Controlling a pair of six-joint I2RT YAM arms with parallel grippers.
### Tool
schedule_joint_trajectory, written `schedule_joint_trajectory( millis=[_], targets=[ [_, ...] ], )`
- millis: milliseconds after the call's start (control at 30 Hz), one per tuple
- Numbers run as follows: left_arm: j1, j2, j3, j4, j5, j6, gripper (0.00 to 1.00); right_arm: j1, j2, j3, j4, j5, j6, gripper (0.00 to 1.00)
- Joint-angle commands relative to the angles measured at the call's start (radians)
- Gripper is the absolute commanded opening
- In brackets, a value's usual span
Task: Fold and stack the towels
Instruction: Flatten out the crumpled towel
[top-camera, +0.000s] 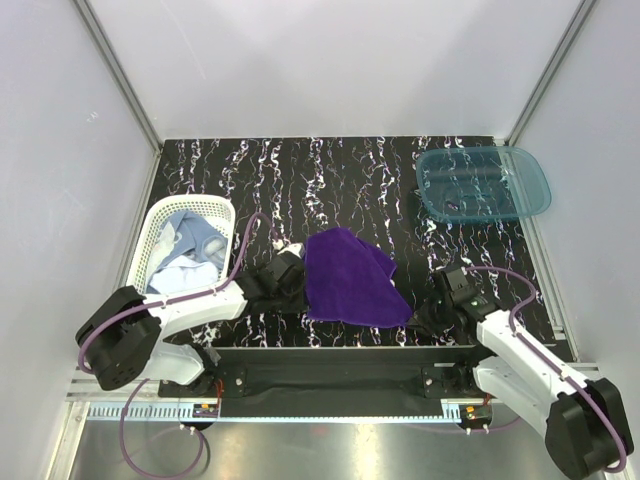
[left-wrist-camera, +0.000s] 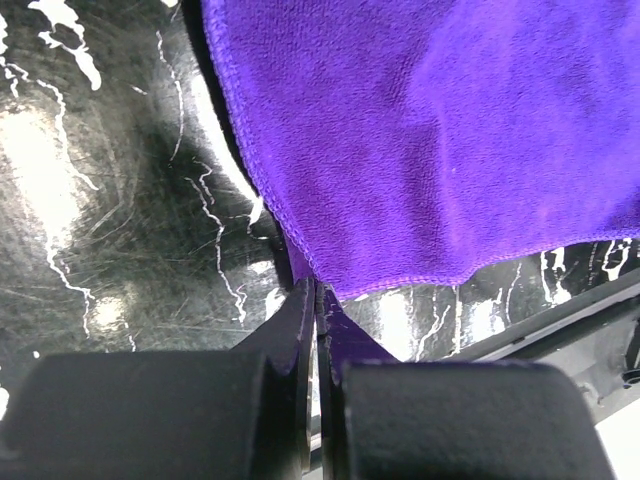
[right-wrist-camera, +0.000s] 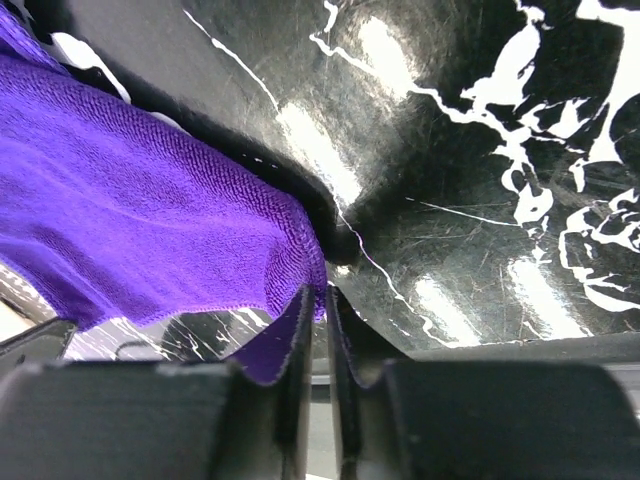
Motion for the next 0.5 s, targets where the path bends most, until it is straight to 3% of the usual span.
schedule_joint_trajectory(
  millis=[0,167,467],
  targets=[
    [-0.004,-0.028,-0.001,0.067,0.016,-0.014,0.00,0.010,-0.028,-0.012,-0.010,0.045,0.037,0.15],
    [-0.004,-0.038,-0.009,0.073,0.041,-0.022,0.00,0.017,-0.026,-0.007,-0.016,0.059,0.064,0.00],
    [0.004,-0.042,0.003,0.047,-0.011,-0.006,0.00,0.030,-0.119,0.069,0.030,0.105,0.012,0.00]
  ],
)
